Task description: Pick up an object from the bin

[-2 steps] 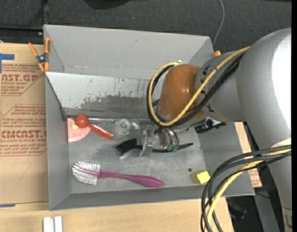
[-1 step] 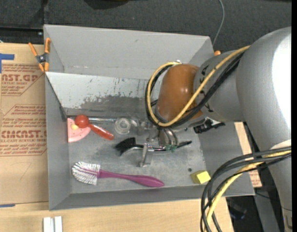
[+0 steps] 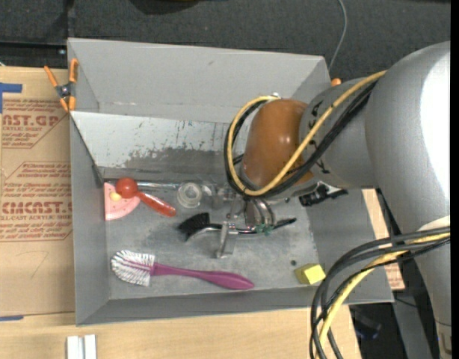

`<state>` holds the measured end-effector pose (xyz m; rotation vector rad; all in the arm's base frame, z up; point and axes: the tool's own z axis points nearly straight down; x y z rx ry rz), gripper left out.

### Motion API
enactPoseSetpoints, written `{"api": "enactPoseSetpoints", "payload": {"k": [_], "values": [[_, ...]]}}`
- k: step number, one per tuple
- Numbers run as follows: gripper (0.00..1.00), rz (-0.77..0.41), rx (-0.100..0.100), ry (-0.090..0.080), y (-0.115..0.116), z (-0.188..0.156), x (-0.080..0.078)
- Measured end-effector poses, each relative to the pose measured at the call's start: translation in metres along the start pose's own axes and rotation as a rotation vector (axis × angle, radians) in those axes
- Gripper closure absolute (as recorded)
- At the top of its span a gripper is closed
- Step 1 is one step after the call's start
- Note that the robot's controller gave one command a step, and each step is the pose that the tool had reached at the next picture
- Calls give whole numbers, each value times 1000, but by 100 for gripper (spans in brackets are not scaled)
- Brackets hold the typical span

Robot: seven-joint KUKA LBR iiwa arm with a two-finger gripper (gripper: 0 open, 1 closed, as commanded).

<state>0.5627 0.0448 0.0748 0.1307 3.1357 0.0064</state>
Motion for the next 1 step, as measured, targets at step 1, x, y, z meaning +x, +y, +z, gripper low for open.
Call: {"api": "enactPoseSetpoints", "payload": {"k": [1], "values": [[0,43,-2,1,52,5,-11]]}}
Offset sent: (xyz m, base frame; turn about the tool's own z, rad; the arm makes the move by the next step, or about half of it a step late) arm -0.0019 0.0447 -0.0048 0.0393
